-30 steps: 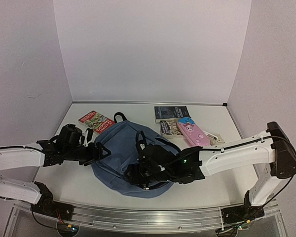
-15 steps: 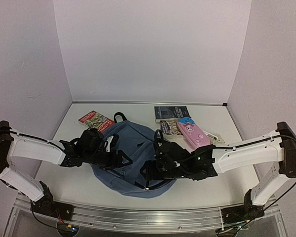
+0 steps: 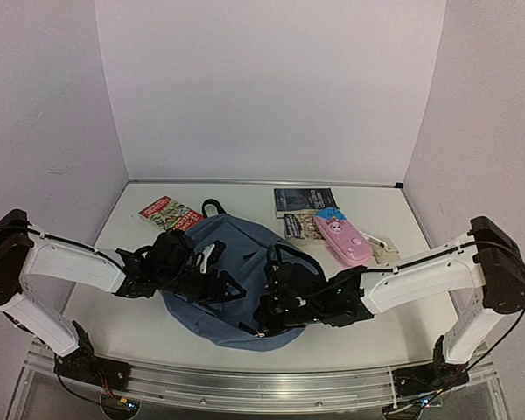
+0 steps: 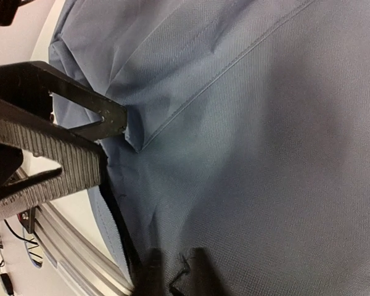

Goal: Pack the student bag
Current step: Unzip the student bag at the center of the board.

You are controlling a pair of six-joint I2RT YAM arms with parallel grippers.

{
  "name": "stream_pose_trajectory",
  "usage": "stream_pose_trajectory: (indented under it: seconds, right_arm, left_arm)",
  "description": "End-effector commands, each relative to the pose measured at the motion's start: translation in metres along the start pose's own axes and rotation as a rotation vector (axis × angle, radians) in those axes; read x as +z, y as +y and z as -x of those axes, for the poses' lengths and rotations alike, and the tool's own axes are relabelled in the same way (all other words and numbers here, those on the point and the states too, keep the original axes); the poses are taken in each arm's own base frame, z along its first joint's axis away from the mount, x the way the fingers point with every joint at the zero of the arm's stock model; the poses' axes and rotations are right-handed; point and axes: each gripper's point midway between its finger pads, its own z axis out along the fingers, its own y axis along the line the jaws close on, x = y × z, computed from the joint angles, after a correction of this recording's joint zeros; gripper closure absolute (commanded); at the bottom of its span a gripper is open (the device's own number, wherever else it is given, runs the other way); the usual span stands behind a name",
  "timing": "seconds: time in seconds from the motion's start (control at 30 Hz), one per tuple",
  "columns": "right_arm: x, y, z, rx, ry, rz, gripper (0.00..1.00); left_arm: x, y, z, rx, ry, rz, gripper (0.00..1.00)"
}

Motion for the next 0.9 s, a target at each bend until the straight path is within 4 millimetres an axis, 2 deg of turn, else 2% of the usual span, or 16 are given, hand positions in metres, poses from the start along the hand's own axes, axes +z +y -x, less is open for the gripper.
stream_pose_trajectory:
  seconds: [0.0, 0.1, 0.23, 0.37, 0.47, 0.6, 0.73, 0.87]
  right_arm:
    - [-0.008, 0.009, 0.002, 0.017, -0.011, 0.045, 1.0]
    - [-0.017, 0.003, 0.001, 0.035, -0.018, 0.049, 1.0]
    - [-0.022, -0.002, -0.001, 0.051, -0.019, 0.047, 1.0]
    - [-0.023, -0.001, -0.002, 0.057, -0.015, 0.053, 1.0]
    - [-0.024, -0.001, 0.0, 0.061, -0.02, 0.055, 1.0]
    - [-0.024, -0.001, -0.002, 0.065, -0.016, 0.054, 1.0]
    - [-0.025, 0.0, 0.0, 0.066, -0.02, 0.057, 1.0]
    - [-0.024, -0.001, -0.001, 0.064, -0.017, 0.054, 1.0]
  left_arm:
    - [0.002, -0.031, -0.007, 0.069, 0.039, -0.087, 0.43]
    - [0.001, -0.039, -0.025, 0.12, 0.097, -0.088, 0.35]
    - [0.004, -0.044, -0.042, 0.168, 0.163, -0.092, 0.31]
    - [0.012, -0.044, -0.051, 0.212, 0.212, -0.074, 0.28]
    - [0.018, -0.042, -0.051, 0.211, 0.214, -0.071, 0.28]
    - [0.025, -0.045, -0.044, 0.21, 0.191, -0.083, 0.32]
    - [0.032, -0.037, -0.045, 0.202, 0.204, -0.048, 0.34]
    - [0.032, -0.043, -0.043, 0.196, 0.194, -0.079, 0.48]
